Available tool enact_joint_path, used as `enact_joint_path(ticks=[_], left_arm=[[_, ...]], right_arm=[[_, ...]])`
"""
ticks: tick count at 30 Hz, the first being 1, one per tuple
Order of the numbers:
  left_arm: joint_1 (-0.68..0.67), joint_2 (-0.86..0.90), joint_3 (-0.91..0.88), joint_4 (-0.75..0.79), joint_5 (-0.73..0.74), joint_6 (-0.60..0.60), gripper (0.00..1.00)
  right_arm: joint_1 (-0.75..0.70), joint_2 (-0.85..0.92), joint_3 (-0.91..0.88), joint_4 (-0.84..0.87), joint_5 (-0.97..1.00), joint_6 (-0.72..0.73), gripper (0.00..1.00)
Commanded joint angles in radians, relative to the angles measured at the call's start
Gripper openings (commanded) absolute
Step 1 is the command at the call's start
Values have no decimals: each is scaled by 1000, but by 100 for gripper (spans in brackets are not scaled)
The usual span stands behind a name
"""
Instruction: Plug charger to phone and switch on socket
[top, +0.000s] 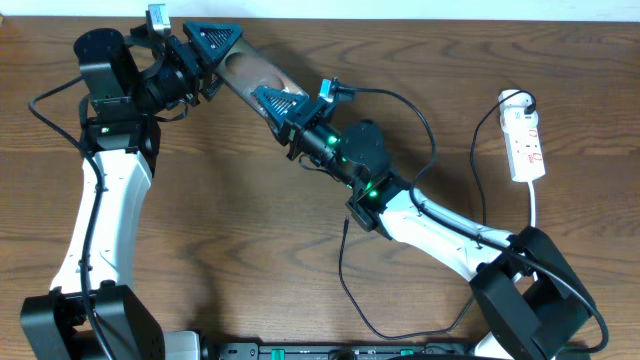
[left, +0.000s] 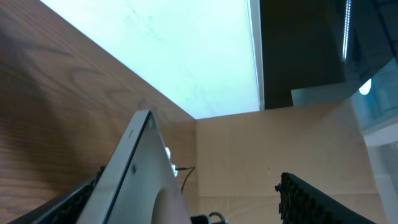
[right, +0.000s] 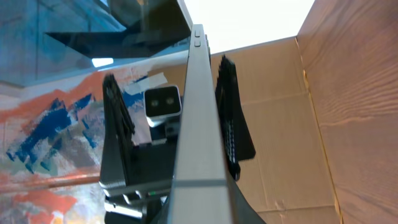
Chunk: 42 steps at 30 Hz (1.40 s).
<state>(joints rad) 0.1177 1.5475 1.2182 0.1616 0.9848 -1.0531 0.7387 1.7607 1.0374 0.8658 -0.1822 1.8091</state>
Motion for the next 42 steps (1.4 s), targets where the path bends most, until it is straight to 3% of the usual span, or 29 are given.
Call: enact_joint_path(ticks=[1,11,13,15,25,34,36,38,42], left_arm=[[3,-11,-5,5,-6,1,82],[3,-11,-5,5,-9,-2,81],[3,-11,-5,5,-11,-23,68],[3,-11,-5,5,-20,-37,62],[3,-11,-5,5,-29,-71,62],[3,-11,-5,5,-2,-63,62],[3,-11,-5,5,0,-55,47],[3,-11,-5,5,1,-52,39],[3,-11,-5,5,18,-26,39]], right_arm=[[22,-6,15,21,20,4,1],[50,-6,15,21,35,3,1],[55,-6,15,21,50,3,1],[63,-6,15,21,72,4,1],[112,-6,15,21,243,4,1],[112,-6,15,38,259,4,1],[112,-6,15,40,259,3,2],[114,-6,15,40,258,3,1],[114,-6,15,40,251,3,2]])
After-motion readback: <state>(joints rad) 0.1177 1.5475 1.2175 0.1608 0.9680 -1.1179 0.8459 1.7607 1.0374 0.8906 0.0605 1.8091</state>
